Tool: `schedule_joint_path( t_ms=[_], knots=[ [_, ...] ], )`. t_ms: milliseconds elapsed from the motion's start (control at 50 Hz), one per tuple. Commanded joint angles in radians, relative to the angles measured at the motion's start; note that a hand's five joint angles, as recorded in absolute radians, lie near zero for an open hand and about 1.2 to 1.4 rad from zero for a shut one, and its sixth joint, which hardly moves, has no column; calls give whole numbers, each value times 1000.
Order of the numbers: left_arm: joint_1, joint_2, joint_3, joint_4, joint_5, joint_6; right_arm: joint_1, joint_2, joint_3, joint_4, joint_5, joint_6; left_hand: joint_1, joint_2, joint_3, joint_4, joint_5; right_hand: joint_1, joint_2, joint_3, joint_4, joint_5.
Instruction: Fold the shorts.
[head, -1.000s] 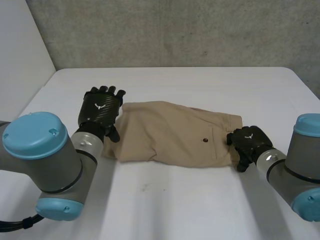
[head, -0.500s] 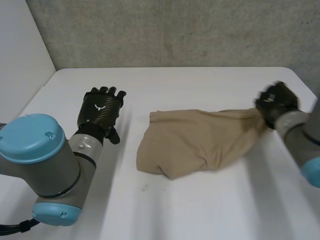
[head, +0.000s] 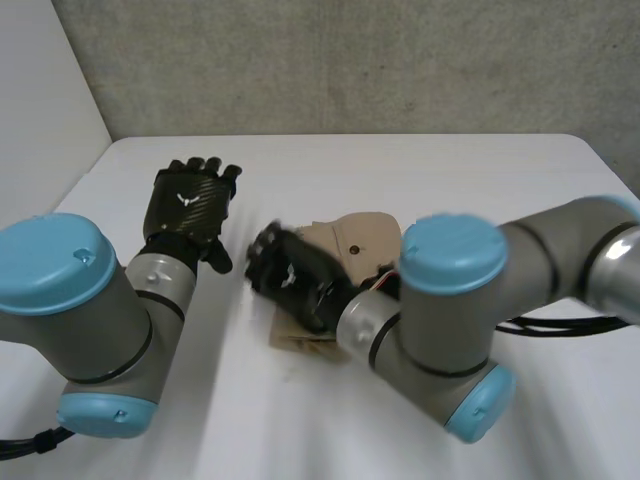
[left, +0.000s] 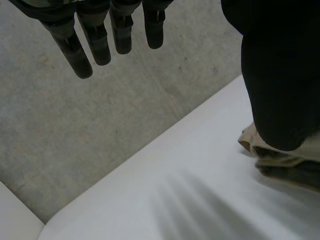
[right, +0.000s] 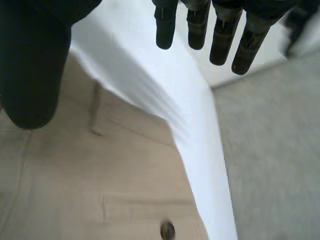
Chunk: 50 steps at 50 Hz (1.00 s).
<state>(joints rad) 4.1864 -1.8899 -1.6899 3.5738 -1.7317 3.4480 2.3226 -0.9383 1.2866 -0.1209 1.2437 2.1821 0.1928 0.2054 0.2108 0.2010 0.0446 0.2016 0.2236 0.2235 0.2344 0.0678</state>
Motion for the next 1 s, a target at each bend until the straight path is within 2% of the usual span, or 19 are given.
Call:
schedule_joint_path(
  t_ms=[20, 40, 120, 220, 300, 380, 460, 600, 680, 780, 840, 920, 1000],
  knots=[
    [-23, -6, 79, 0, 1, -6, -150, -195, 13, 32, 79, 663, -18, -31, -36, -26, -45, -27, -49, -49, -60, -68],
    [-32, -11, 90, 0, 1, -7, -179, -201, 11, 67, 83, 764, -18, -31, -36, -26, -45, -27, -49, -49, -60, -68],
    [-104, -58, 165, -6, 12, -47, -230, -188, 5, 157, 82, 866, -12, -24, -30, -20, -38, -27, -49, -49, -60, -68],
    [-170, -188, 274, -114, 79, -110, -278, -129, 5, 193, 85, 820, -9, -21, -27, -17, -35, -27, -49, -49, -60, -68],
    [-175, -303, 341, -219, 103, -153, -281, -47, -12, 193, 95, 760, -9, -21, -27, -17, -35, -27, -49, -49, -60, -68],
    [-169, -402, 401, -300, 89, -171, -279, 28, -29, 196, 118, 726, 0, -12, -18, -8, -26, -27, -49, -49, -60, -68],
    [-160, -436, 444, -371, 52, -168, -279, 84, -50, 210, 149, 685, 3, -10, -15, -5, -23, -27, -49, -49, -60, -68],
    [-137, -423, 466, -449, 44, -176, -276, 46, -76, 254, 186, 614, -3, -15, -21, -11, -29, -27, -49, -49, -60, -68],
    [-134, -322, 458, -454, 49, -178, -278, -83, -72, 262, 180, 630, -6, -18, -24, -14, -32, -27, -49, -49, -60, -68],
    [-111, -99, 438, -457, 49, -188, -288, -229, -76, 253, 198, 685, -6, -18, -24, -14, -32, -27, -49, -49, -60, -68],
    [-77, 18, 440, -477, 49, -194, -304, -325, -101, 251, 264, 749, 3, -10, -15, -5, -23, -27, -49, -49, -60, -68],
    [13, 181, 495, -639, 60, -196, -351, -408, -135, 291, 364, 769, 6, -7, -12, -2, -20, -27, -49, -49, -60, -68],
    [76, 233, 533, -783, 109, -205, -381, -444, -156, 374, 384, 743, -12, -24, -30, -20, -38, -27, -49, -49, -60, -68]
  ],
)
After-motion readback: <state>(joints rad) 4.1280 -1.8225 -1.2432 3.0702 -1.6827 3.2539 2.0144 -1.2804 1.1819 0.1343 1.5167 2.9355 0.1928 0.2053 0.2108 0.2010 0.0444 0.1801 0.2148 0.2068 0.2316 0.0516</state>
